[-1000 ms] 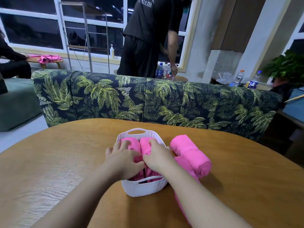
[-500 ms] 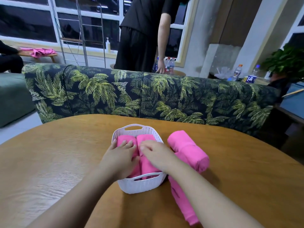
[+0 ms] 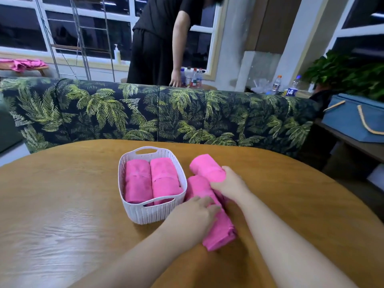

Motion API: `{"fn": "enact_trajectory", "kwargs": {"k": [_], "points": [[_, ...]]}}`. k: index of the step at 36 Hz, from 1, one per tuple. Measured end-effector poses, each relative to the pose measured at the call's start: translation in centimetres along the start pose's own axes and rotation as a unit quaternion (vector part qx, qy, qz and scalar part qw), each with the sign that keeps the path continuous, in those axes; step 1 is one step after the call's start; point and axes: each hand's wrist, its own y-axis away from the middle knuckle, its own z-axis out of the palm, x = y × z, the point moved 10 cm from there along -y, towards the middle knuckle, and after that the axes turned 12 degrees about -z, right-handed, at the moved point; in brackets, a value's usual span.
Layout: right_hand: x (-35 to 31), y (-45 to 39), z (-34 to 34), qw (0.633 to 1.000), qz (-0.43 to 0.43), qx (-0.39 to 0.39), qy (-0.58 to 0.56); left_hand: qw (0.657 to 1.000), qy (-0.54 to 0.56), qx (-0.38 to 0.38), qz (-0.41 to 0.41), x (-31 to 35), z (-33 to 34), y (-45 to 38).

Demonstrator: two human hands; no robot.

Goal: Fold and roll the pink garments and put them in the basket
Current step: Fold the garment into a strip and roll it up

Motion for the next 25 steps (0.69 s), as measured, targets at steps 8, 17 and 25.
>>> {"fn": "enact_trajectory", "kwargs": {"k": [8, 17, 25], "points": [[2.9, 5.1, -1.0, 0.999, 0.030, -0.013, -0.005, 0.952, 0.093, -0.182, -0.226, 0.3, 3.9, 0.0], [4.3, 9.6, -3.1, 0.992, 0.028, 0.077, -0.098, 0.956, 0.193, -0.102, -0.197, 1.4, 3.8, 1.1], [-1.6, 9.5, -5.9, 0.961, -0.072, 0.159, -0.213, 0.959, 0.216, 0.040, -0.178, -0.8, -4.9, 1.5]]}}
